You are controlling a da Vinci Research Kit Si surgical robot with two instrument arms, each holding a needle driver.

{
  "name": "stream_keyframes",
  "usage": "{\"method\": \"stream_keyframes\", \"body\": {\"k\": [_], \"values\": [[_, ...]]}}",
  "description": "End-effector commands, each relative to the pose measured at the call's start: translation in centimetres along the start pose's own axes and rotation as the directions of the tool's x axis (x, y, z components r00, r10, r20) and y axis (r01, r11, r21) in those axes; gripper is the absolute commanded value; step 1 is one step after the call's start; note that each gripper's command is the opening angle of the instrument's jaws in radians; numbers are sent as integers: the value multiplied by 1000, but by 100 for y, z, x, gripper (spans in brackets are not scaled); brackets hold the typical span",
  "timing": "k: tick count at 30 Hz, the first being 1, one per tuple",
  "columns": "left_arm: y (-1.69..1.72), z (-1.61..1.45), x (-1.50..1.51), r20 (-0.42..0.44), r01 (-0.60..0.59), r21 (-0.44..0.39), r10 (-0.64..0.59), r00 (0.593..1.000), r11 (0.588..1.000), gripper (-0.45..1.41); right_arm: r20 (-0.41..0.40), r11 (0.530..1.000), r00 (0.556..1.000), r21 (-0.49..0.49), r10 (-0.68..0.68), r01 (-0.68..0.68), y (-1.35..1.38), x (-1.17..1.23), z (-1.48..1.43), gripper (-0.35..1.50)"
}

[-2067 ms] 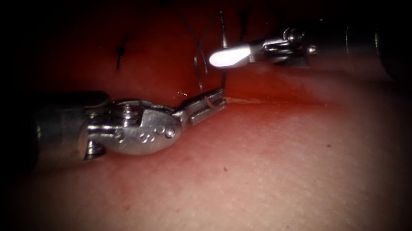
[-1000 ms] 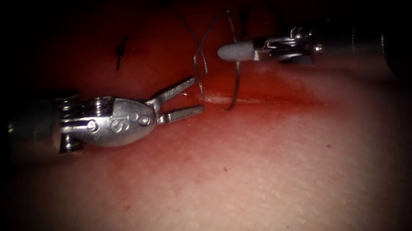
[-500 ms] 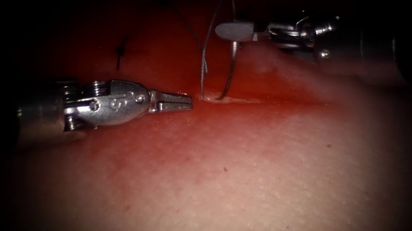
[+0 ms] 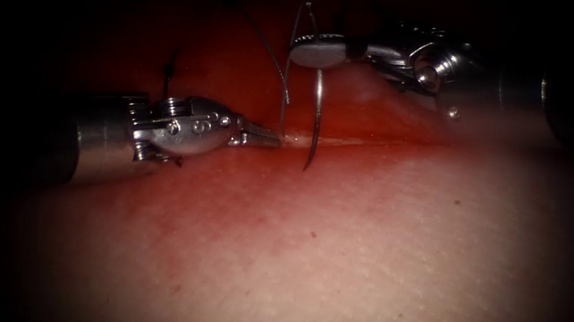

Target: Wound Closure

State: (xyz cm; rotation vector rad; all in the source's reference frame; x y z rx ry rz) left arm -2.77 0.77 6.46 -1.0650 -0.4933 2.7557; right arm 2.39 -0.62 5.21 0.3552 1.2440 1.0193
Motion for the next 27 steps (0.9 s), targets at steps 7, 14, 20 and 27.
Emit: {"method": "stream_keyframes", "body": {"k": [7, 14, 20, 27], "values": [[-5, 13, 4, 99, -6, -119, 18, 995, 993, -45, -44, 976, 976, 32, -212, 214, -4, 0, 14, -35], [4, 9, 1, 180, 59, -224, -18, 984, 973, -45, -72, 950, 947, -17, -314, 313, -3, 4, 18, -35], [8, 8, 1, 184, 89, -236, -45, 982, 968, -16, -66, 913, 912, -90, -404, 398, 2, 6, 25, -35], [5, 5, 2, 195, 120, -229, -75, 978, 966, 10, -81, 874, 875, -143, -478, 464, 0, -2, 30, -35]]}}
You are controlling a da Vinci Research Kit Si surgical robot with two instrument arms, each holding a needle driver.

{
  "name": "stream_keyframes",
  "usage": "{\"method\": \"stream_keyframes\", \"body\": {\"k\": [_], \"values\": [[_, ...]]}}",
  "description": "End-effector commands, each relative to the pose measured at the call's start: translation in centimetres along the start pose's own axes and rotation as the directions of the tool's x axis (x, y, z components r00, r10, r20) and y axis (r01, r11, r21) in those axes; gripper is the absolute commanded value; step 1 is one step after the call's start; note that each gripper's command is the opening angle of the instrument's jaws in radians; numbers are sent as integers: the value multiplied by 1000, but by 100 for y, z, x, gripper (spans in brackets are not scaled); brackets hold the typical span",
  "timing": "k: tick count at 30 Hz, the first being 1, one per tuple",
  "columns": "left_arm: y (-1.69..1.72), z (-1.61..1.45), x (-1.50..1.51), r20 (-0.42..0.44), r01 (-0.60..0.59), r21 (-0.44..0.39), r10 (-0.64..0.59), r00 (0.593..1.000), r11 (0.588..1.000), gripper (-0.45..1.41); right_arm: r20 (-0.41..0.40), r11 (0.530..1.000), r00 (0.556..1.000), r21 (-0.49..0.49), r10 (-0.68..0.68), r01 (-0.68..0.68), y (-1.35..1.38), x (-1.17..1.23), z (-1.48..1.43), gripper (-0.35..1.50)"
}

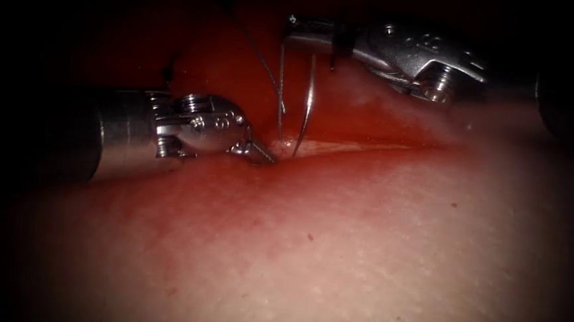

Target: Wound Closure

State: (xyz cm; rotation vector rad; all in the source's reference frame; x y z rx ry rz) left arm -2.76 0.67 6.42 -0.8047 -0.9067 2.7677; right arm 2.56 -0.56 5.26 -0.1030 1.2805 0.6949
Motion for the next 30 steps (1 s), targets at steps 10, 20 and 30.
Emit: {"method": "stream_keyframes", "body": {"k": [10, 20, 30], "values": [[-5, 0, 3, -6, 35, 25, -35, 999, 999, 27, -14, 996, 996, -10, -86, 86, -8, -17, 13, -35], [-4, -2, 0, -2, 55, 33, -55, 998, 998, 34, -17, 986, 986, -8, -166, 166, -11, -31, 13, -35], [-4, -2, -1, -3, 66, 33, -66, 998, 997, 44, -25, 948, 948, -9, -318, 318, -32, -34, 15, -35]]}}
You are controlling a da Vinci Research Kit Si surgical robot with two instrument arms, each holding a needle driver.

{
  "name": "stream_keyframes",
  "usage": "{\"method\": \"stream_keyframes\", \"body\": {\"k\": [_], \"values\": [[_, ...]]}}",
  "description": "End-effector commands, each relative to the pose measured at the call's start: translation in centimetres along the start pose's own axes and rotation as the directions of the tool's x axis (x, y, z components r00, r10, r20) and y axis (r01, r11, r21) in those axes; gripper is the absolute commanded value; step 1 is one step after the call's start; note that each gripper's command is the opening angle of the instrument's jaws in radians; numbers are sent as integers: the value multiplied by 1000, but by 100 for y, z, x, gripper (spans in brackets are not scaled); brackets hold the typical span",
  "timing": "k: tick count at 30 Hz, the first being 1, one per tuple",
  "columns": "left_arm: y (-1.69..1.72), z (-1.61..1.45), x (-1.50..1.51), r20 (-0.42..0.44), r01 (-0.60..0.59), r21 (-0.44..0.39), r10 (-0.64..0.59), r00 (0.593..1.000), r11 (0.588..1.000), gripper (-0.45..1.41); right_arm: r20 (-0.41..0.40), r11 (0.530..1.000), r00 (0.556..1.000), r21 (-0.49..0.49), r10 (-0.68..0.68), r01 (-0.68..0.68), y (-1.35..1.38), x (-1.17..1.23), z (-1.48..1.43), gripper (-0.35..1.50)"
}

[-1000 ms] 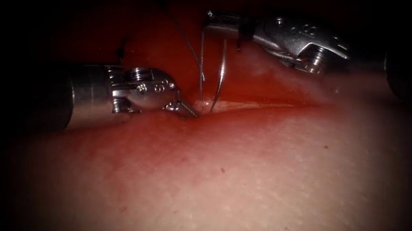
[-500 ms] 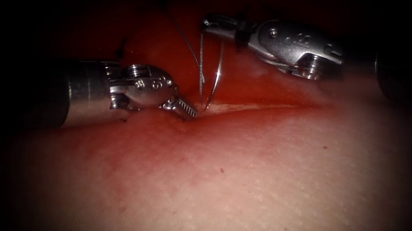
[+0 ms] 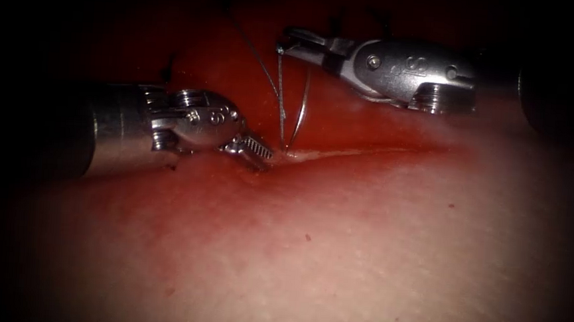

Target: Wound Closure

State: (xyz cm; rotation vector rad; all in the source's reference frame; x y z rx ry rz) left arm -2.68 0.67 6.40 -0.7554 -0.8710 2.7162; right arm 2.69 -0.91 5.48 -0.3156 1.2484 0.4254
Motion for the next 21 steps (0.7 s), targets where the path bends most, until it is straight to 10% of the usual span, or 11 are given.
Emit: {"method": "stream_keyframes", "body": {"k": [1, 21], "values": [[-6, 4, 5, -1, -1, 1, 1, 1000, 1000, 44, -3, 1000, 1000, 3, -4, 4, -4, 0, 12, -35], [-3, 1, 0, 0, -2, -3, 2, 1000, 1000, 46, 38, 988, 988, 51, -147, 145, -34, -18, 10, -35]]}}
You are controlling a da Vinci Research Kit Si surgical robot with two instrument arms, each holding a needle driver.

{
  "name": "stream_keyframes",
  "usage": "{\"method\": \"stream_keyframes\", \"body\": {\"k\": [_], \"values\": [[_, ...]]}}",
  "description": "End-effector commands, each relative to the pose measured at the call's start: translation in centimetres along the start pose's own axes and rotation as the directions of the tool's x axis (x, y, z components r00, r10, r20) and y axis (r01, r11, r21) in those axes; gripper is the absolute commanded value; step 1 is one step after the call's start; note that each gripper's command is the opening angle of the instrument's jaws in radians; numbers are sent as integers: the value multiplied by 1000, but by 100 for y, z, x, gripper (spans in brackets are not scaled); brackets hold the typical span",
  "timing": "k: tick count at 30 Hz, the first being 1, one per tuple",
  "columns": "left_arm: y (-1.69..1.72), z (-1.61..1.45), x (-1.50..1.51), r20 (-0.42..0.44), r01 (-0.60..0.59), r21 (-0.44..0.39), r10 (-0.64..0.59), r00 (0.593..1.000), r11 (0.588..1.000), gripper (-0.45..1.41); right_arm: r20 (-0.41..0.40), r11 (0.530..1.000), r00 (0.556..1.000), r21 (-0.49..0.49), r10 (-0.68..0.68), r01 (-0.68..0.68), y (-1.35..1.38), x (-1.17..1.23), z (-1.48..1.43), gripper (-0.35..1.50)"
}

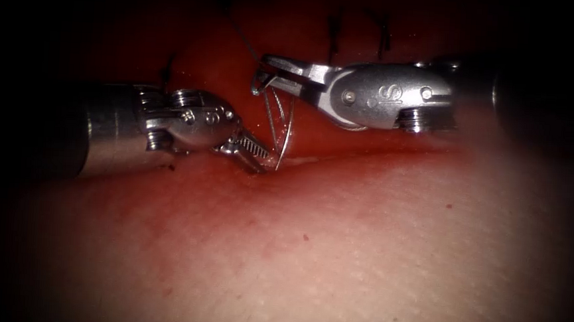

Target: Wound Closure

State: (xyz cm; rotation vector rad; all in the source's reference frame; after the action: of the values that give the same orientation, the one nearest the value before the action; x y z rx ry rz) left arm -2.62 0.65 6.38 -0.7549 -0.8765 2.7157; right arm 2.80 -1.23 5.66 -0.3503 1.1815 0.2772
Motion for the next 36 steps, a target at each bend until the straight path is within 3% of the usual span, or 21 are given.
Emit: {"method": "stream_keyframes", "body": {"k": [1, 23, 36], "values": [[-5, 4, 5, -1, -2, 1, 2, 1000, 1000, 46, -3, 1000, 1000, 4, -10, 10, -1, 0, 11, -35], [14, -6, 6, -28, -4, 38, 5, 1000, 999, 42, 20, 999, 999, 41, -28, 28, -14, -5, 10, -35], [72, -10, 3, -58, -9, 94, 15, 998, 996, 34, 41, 997, 997, 25, 66, -67, -6, -6, 10, -35]]}}
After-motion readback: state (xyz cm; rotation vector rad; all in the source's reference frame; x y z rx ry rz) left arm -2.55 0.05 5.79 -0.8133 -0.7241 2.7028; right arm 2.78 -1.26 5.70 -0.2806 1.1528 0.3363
